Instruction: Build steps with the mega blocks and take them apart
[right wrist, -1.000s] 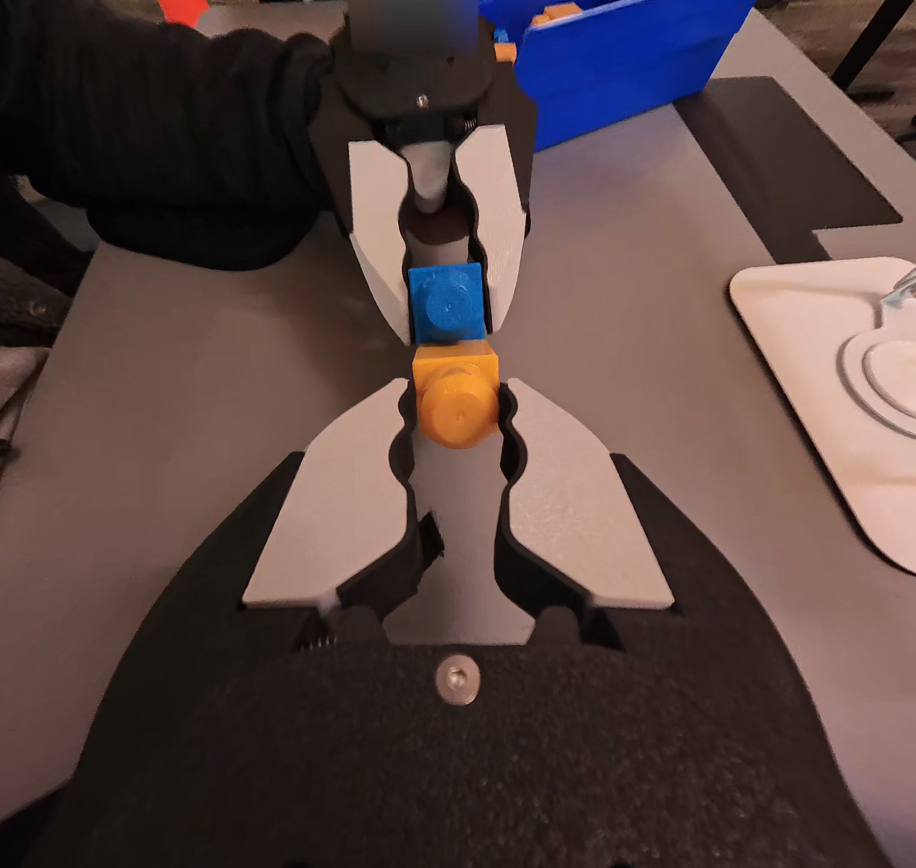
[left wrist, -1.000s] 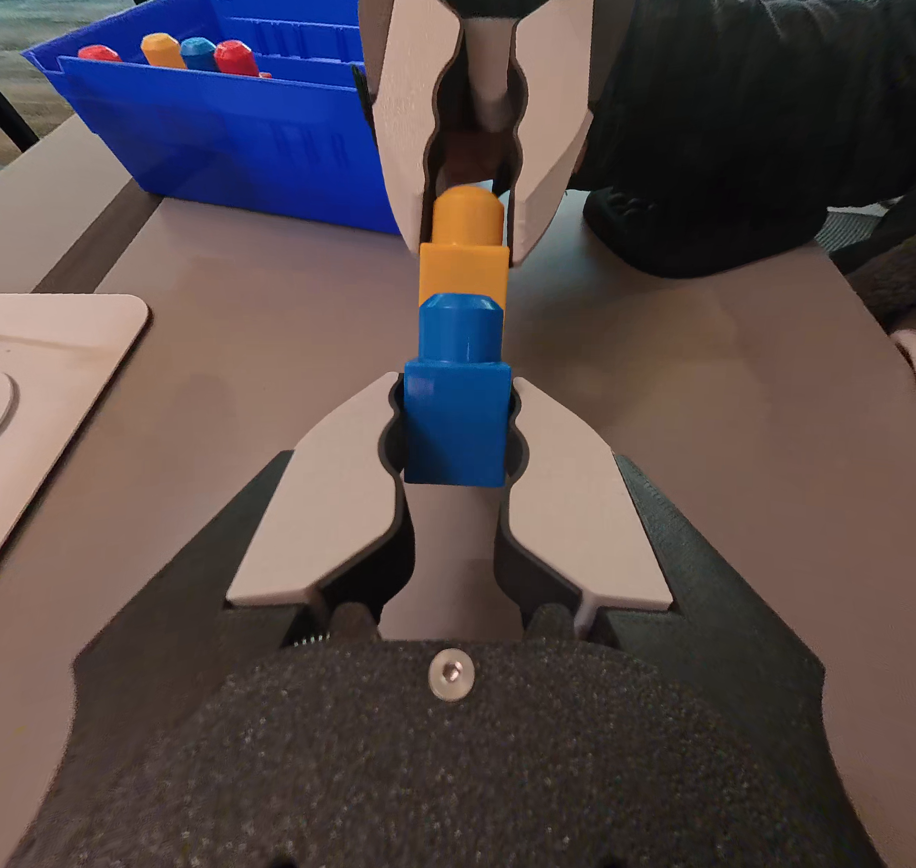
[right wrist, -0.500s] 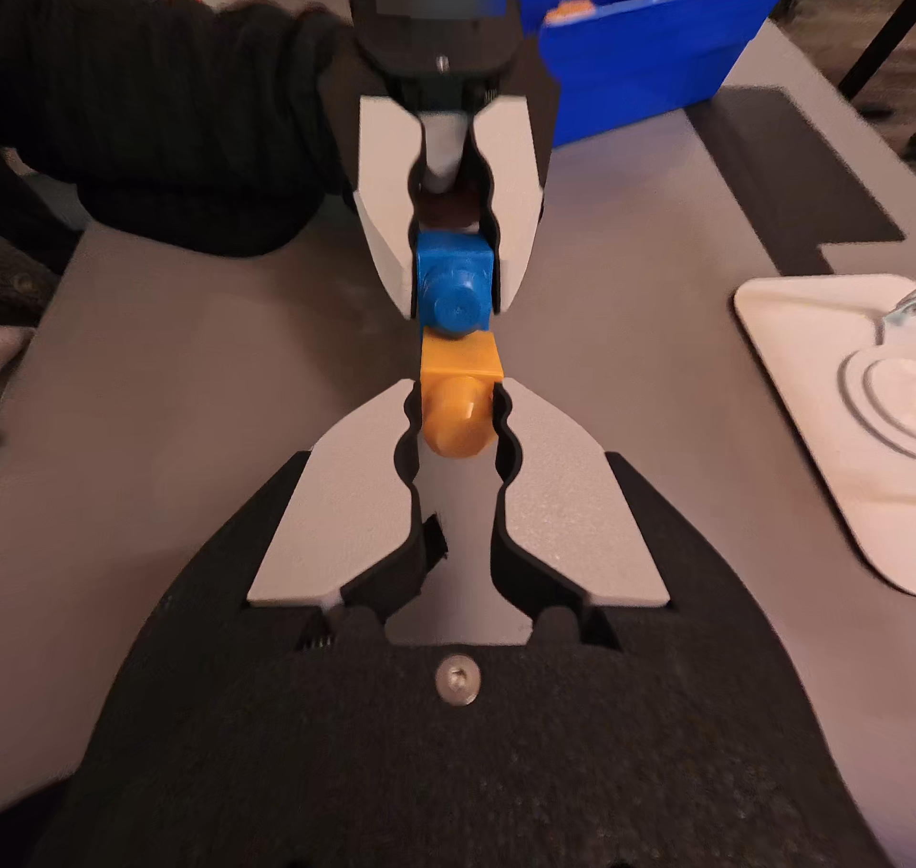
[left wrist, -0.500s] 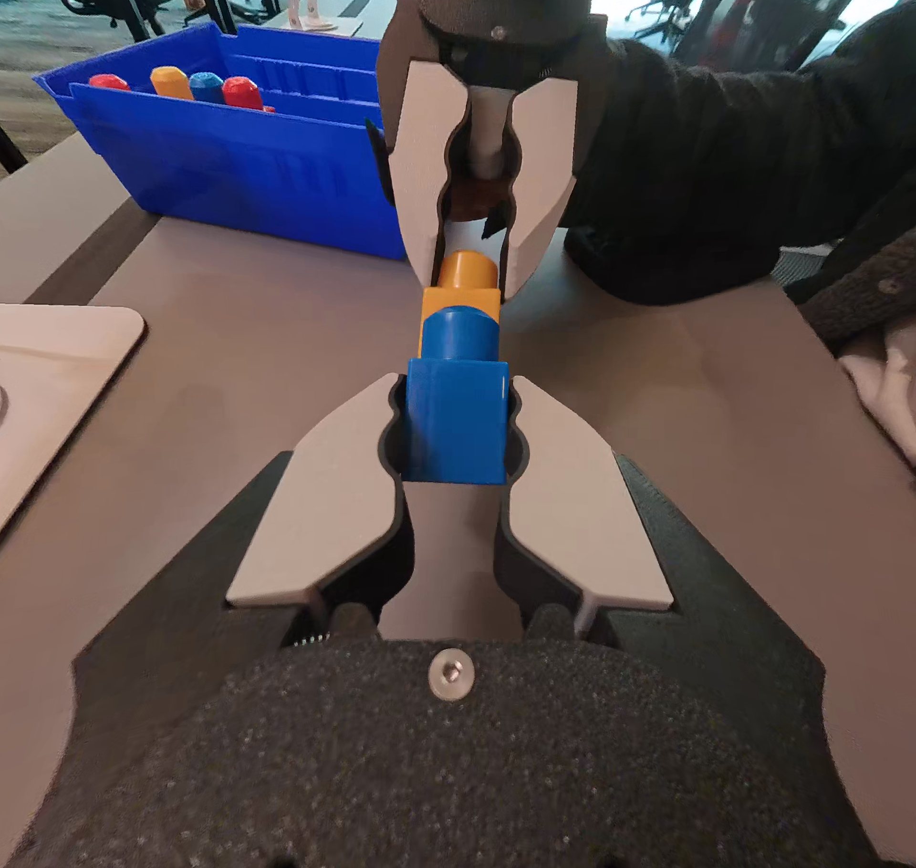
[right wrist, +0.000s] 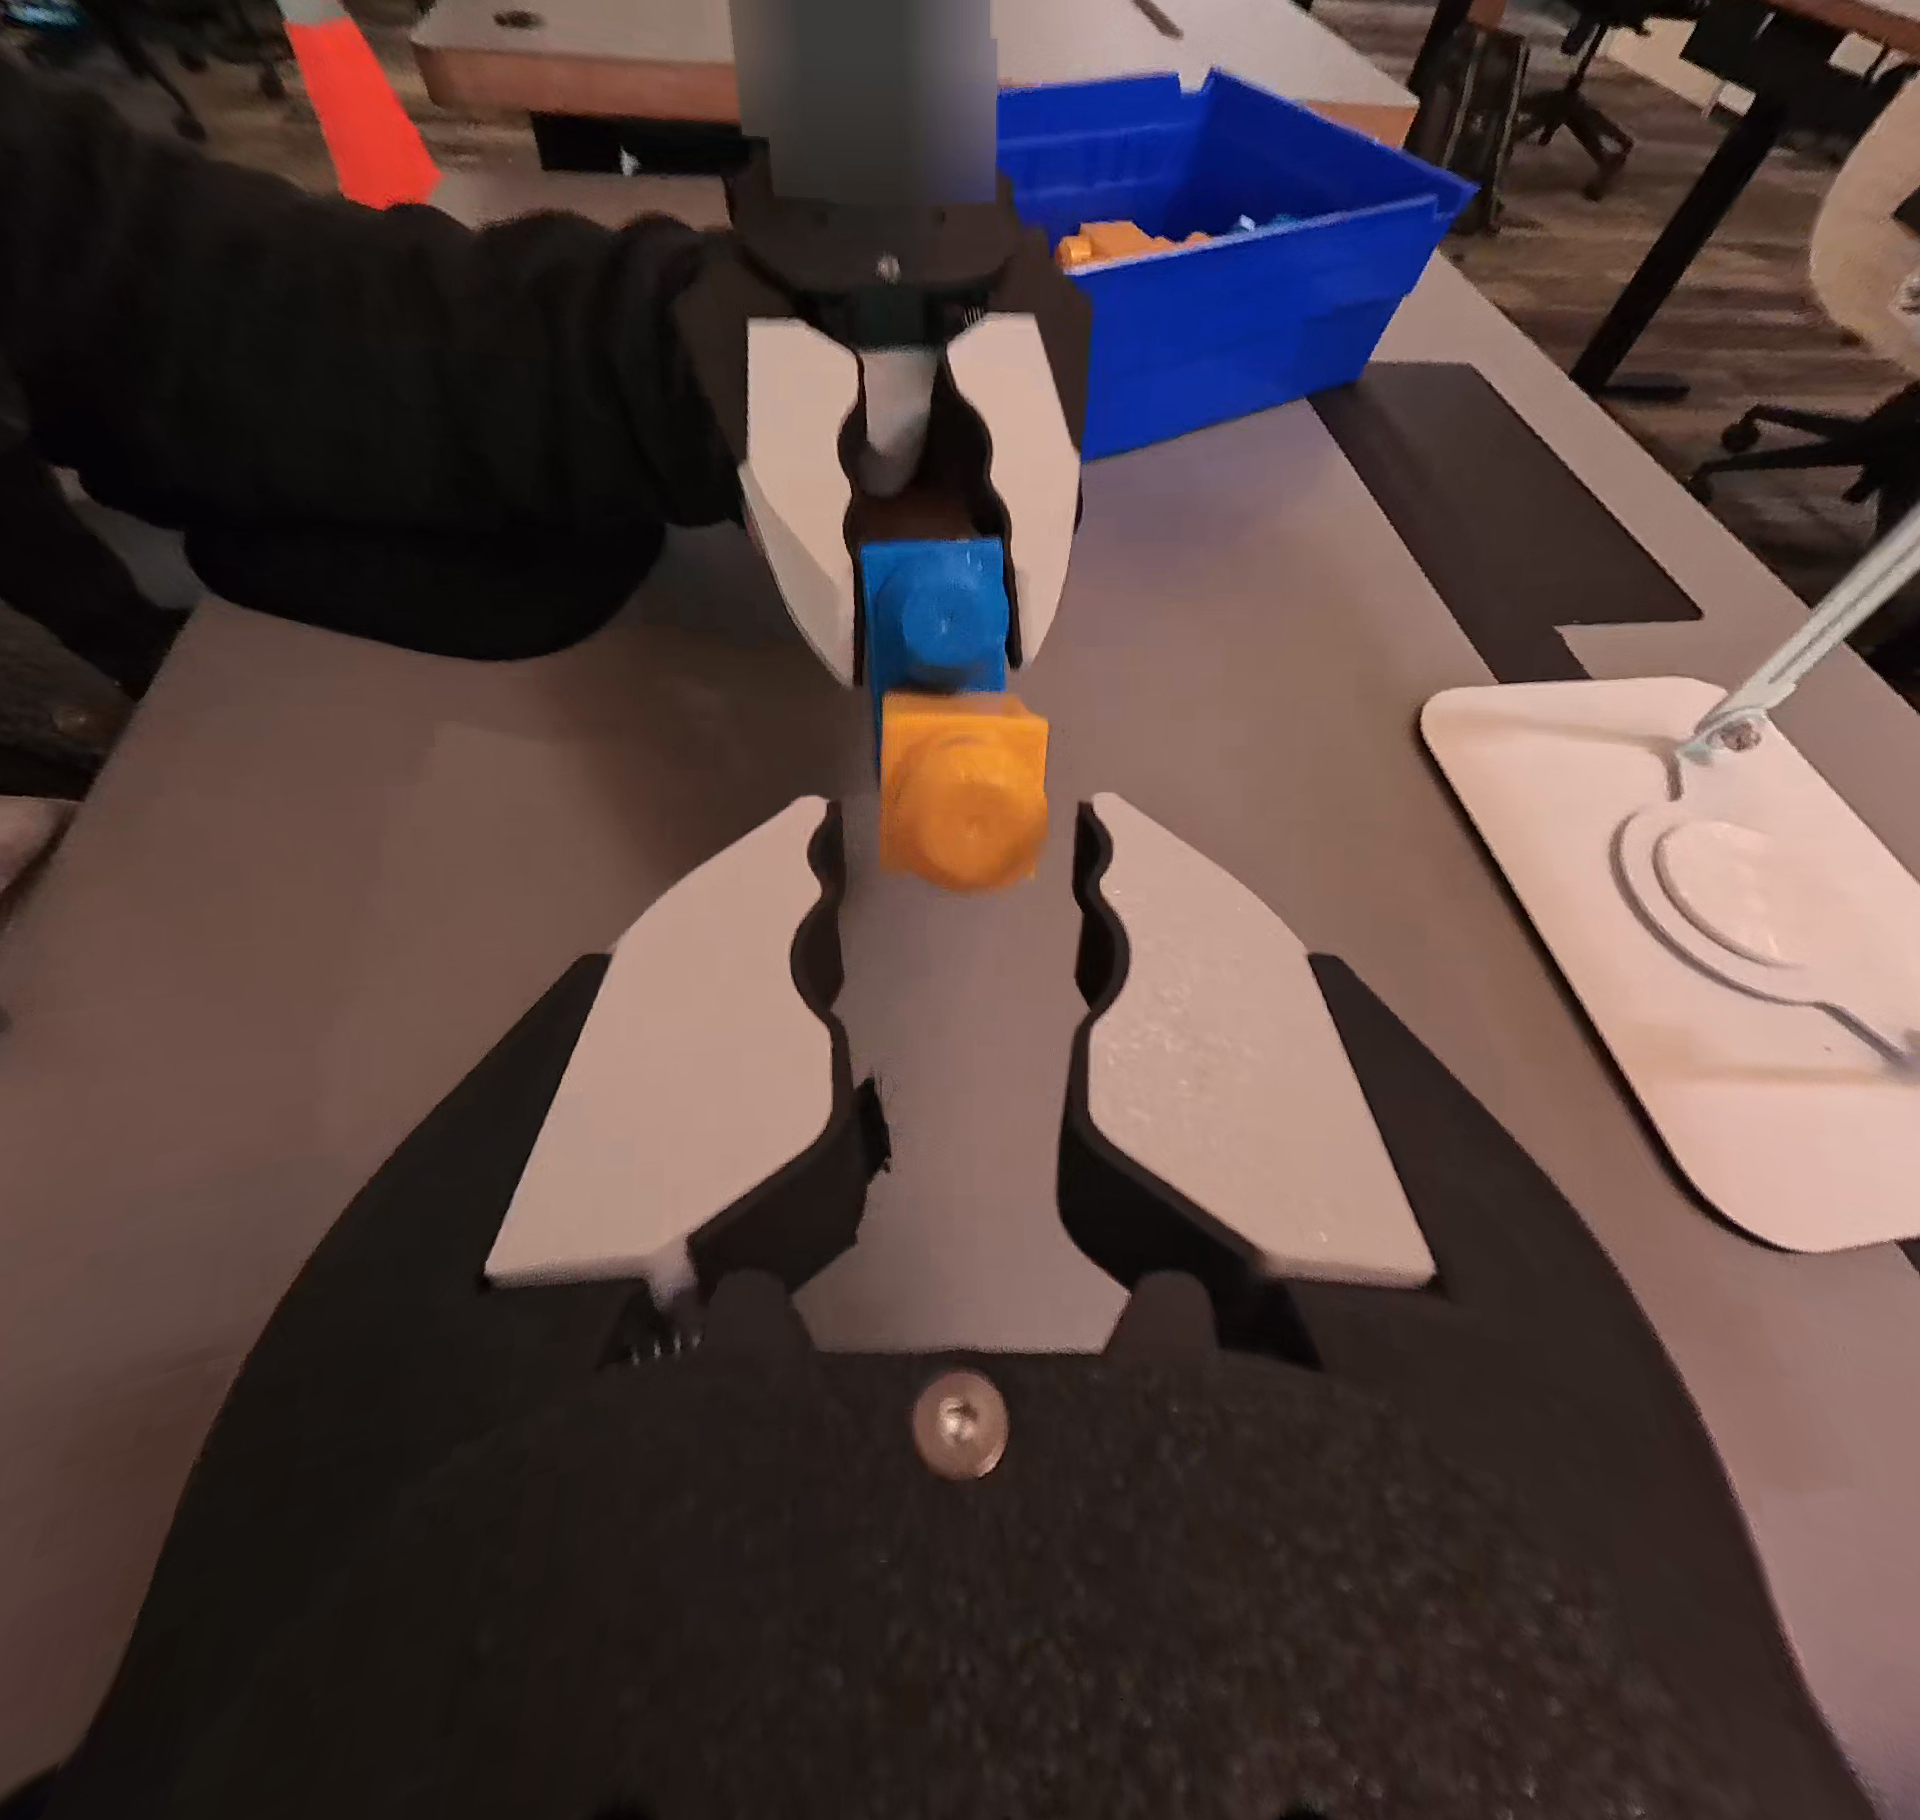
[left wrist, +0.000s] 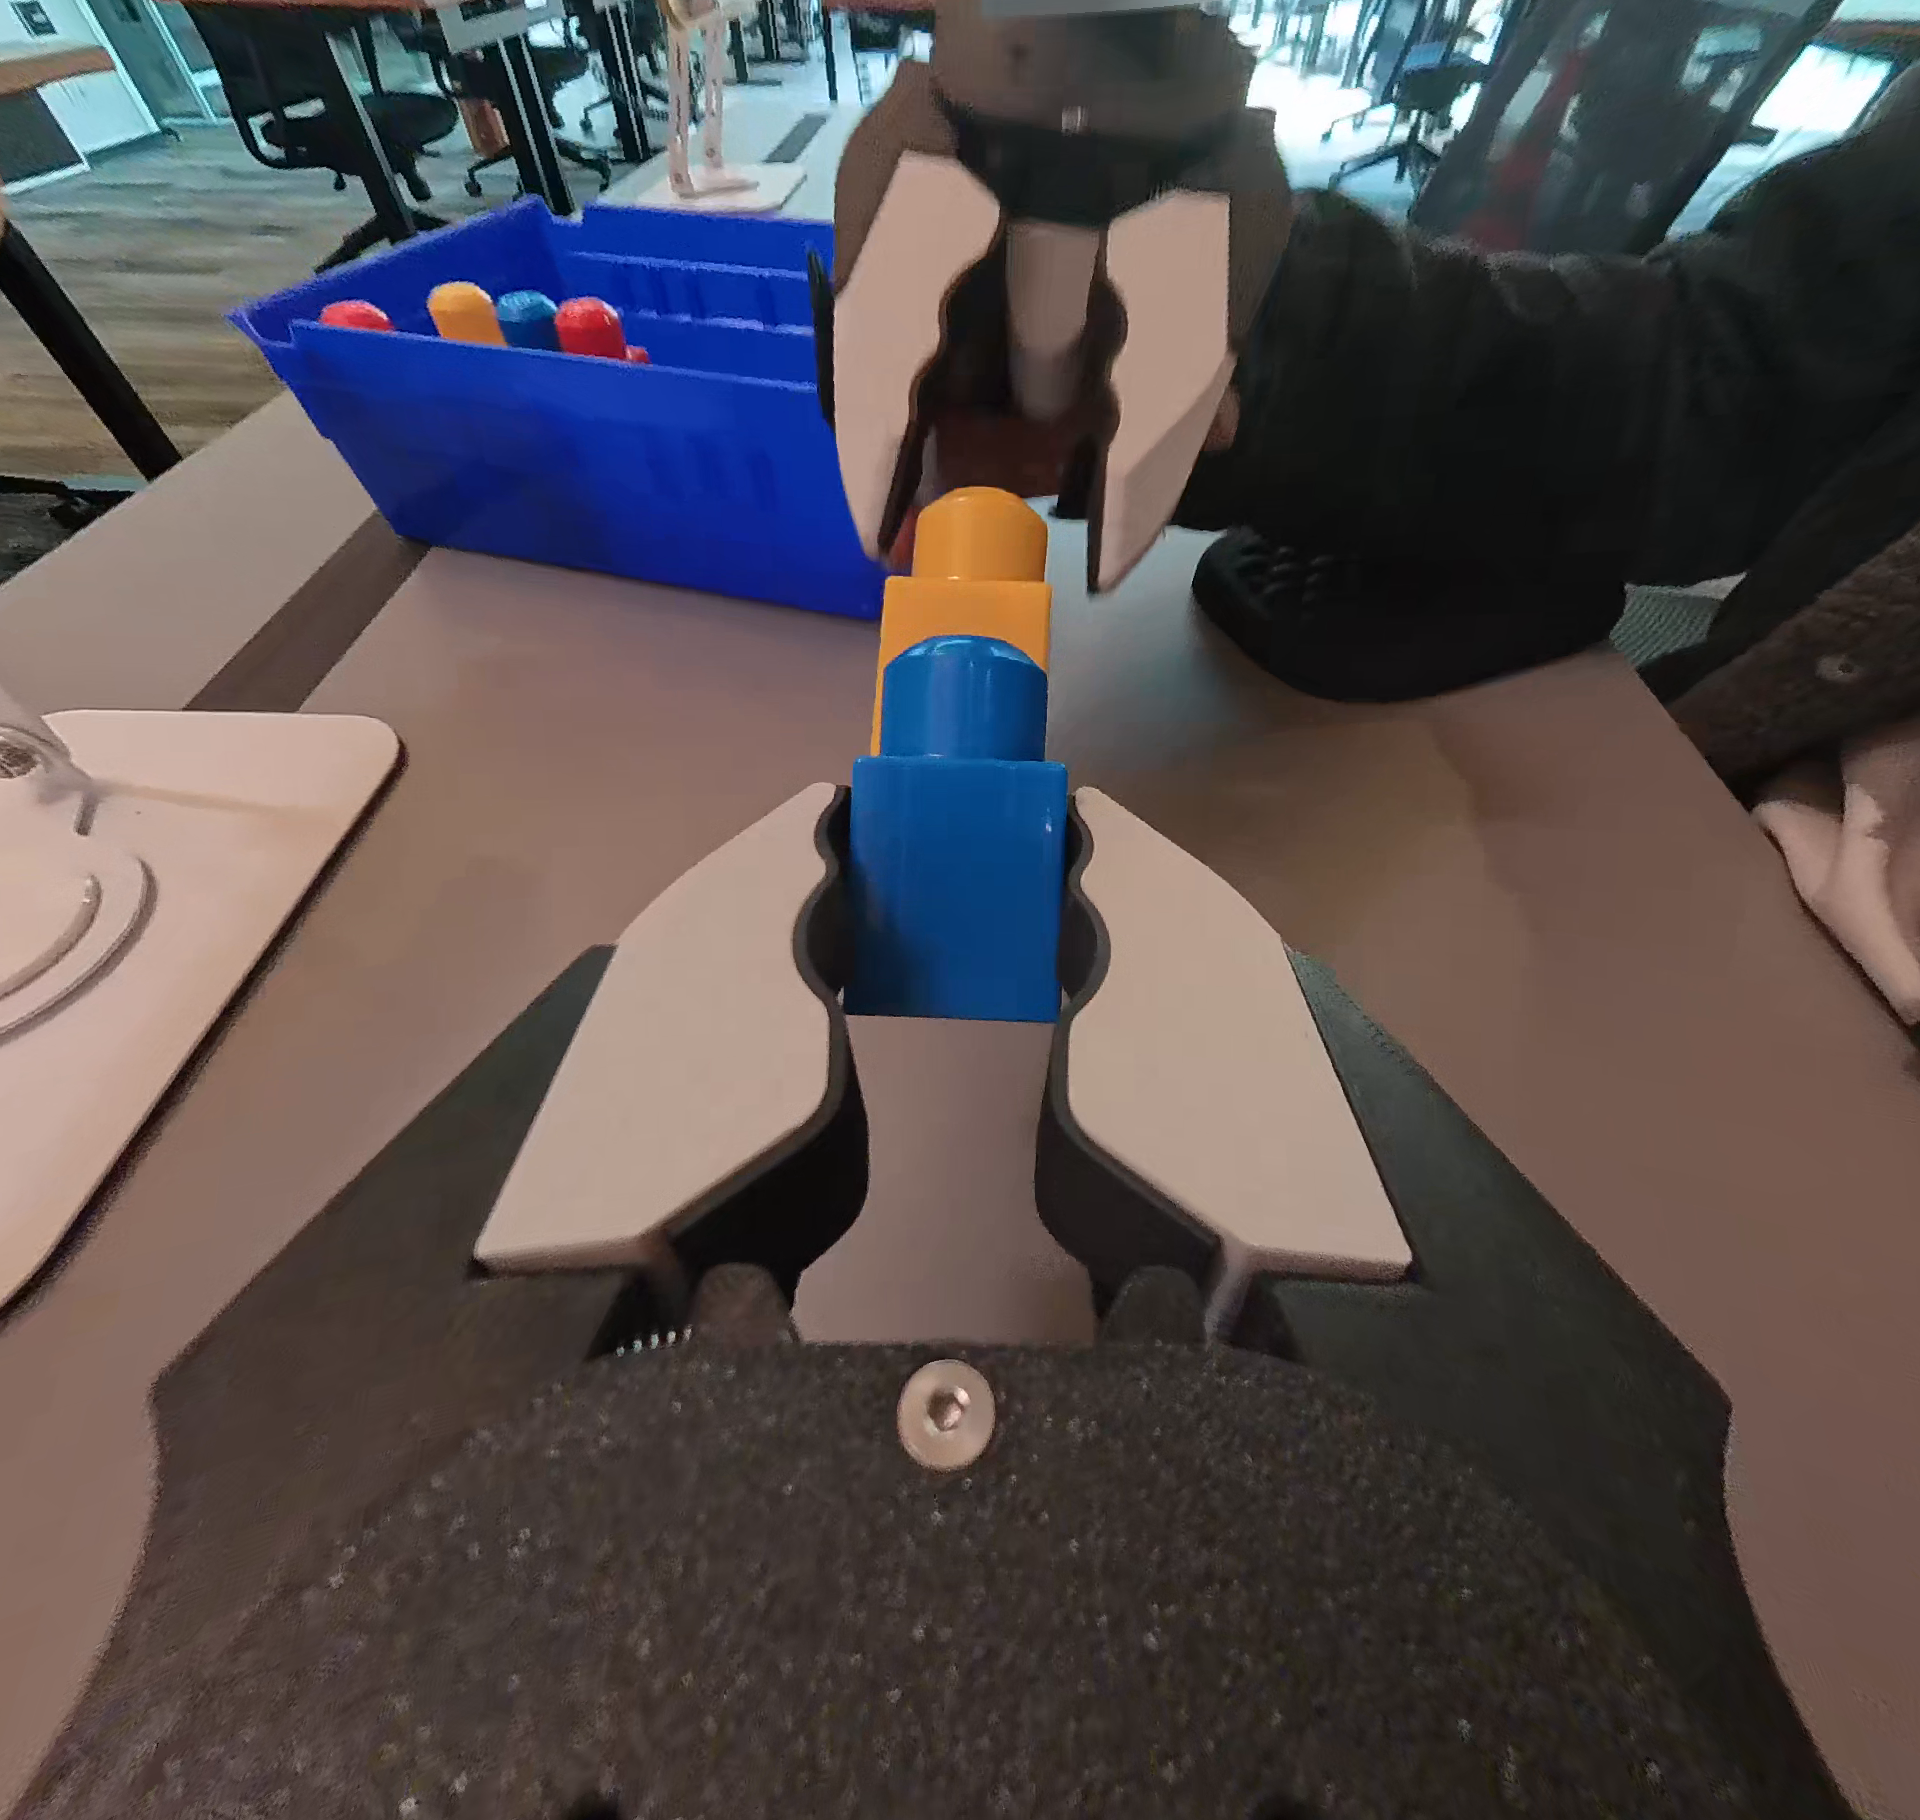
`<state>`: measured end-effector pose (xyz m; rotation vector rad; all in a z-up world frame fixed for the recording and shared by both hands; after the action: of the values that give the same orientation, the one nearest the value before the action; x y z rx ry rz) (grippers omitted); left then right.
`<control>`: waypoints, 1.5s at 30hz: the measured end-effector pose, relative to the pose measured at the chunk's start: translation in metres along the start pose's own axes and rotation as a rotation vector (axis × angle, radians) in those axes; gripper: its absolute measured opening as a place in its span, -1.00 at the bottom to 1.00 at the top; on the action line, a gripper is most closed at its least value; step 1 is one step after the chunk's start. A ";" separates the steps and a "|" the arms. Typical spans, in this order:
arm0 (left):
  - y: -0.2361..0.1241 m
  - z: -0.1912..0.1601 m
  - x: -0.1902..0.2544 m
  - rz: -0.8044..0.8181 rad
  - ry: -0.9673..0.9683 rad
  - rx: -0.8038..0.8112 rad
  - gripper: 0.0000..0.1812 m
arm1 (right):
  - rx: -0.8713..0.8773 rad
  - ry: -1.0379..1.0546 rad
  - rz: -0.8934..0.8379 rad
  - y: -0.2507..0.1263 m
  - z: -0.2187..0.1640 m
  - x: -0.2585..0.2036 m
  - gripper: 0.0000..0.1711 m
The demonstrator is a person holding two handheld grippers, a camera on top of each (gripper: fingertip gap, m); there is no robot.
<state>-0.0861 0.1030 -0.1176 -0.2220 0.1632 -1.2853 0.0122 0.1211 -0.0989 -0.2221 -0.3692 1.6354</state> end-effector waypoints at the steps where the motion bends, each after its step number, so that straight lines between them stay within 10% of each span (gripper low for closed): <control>1: -0.001 0.003 0.000 -0.006 -0.008 0.023 -0.59 | -0.018 -0.001 -0.004 0.003 -0.004 0.001 -0.50; 39: 0.013 -0.014 0.005 -0.018 0.017 -0.076 -0.59 | 0.126 -0.003 0.011 0.003 0.015 -0.003 -0.63; 45: 0.010 -0.008 0.002 -0.010 -0.002 -0.023 -0.59 | 0.089 0.025 -0.001 0.008 0.010 -0.001 -0.30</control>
<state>-0.0783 0.1026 -0.1282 -0.2444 0.1755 -1.2939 0.0010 0.1183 -0.0930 -0.1746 -0.2770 1.6424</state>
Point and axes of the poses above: each gripper's, where its closed fingertips meet, y out along the fingers, z out of its top, x = y × z across the jaws, the point moved 3 cm from there along -y, back along the fingers, and after that the axes turned 2 degrees about x, right-handed, at the moved point
